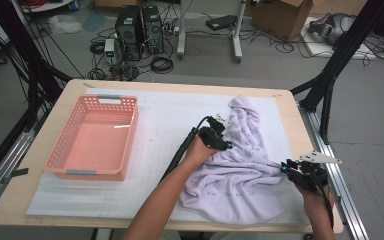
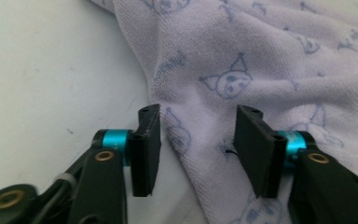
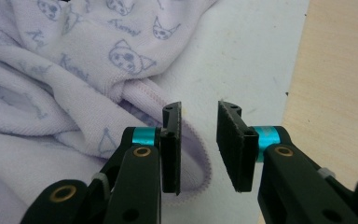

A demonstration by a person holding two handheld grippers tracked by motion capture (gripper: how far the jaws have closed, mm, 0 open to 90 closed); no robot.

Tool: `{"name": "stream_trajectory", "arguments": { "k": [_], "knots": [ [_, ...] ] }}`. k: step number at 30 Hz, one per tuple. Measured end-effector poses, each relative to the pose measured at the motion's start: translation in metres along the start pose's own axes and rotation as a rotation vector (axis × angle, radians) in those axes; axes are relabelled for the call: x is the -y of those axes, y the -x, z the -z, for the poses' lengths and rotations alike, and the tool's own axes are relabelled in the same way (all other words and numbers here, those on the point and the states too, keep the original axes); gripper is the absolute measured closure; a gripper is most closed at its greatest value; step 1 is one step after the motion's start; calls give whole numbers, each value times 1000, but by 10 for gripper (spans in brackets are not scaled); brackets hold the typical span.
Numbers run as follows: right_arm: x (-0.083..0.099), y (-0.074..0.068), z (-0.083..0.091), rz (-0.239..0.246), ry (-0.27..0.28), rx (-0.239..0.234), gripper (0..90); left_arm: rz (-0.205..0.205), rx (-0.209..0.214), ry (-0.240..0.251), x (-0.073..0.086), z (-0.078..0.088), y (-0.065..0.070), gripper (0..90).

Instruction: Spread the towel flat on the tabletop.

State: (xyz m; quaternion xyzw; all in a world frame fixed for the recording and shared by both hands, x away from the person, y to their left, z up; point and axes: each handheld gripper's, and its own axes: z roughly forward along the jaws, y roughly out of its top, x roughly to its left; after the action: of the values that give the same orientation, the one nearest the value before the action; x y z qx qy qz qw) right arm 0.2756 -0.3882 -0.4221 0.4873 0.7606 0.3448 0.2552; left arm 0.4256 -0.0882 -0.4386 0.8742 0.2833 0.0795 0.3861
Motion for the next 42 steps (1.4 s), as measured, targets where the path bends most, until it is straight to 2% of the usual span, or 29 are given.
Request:
{"name": "stream_trajectory", "arguments": {
  "k": [1,2,3,5,8,10,12,16,18,20,22,25,29,32,35,37,40,41,42],
  "knots": [
    [0,0,0,0,1,-2,701,-19,34,-11,0,2,0,758],
    [0,-1,0,0,2,-3,700,-41,19,-23,-1,3,2,837],
    [0,-1,0,4,1,-4,700,-43,14,-32,-1,5,2,849],
    [0,-2,0,5,-2,-7,702,-4,-4,-21,1,11,-4,854],
    [0,-2,-1,1,1,-11,703,104,-14,48,9,26,-18,856],
    [-1,-3,-1,-3,4,-15,702,148,-39,54,14,41,-29,856],
    [-2,-3,-1,-6,10,-20,704,171,-90,70,20,58,-38,856],
    [-6,-5,-3,-14,20,-27,707,273,-188,146,40,96,-61,856],
    [-8,-5,-7,-21,18,-34,707,302,-228,147,48,109,-68,855],
    [-12,-7,-11,-25,24,-44,707,302,-274,153,58,120,-72,855],
    [-17,-9,-15,-38,31,-62,707,314,-295,161,69,129,-75,855],
    [-28,-14,-23,-39,45,-81,708,329,-302,179,86,141,-77,854],
    [-44,-22,-37,-28,42,-108,704,331,-282,204,101,145,-72,849],
    [-59,-31,-53,-4,33,-136,683,316,-263,182,105,142,-68,840],
    [-75,-45,-67,2,37,-205,659,312,-259,197,103,141,-65,837],
    [-85,-58,-79,22,28,-272,641,303,-255,199,102,141,-64,836],
    [-95,-83,-101,92,-9,-360,635,304,-247,202,103,140,-64,834],
    [-96,-90,-108,109,-27,-375,641,302,-244,203,103,141,-64,833],
    [-96,-96,-114,133,-50,-382,691,306,-245,211,102,141,-63,833]
  ]
}}
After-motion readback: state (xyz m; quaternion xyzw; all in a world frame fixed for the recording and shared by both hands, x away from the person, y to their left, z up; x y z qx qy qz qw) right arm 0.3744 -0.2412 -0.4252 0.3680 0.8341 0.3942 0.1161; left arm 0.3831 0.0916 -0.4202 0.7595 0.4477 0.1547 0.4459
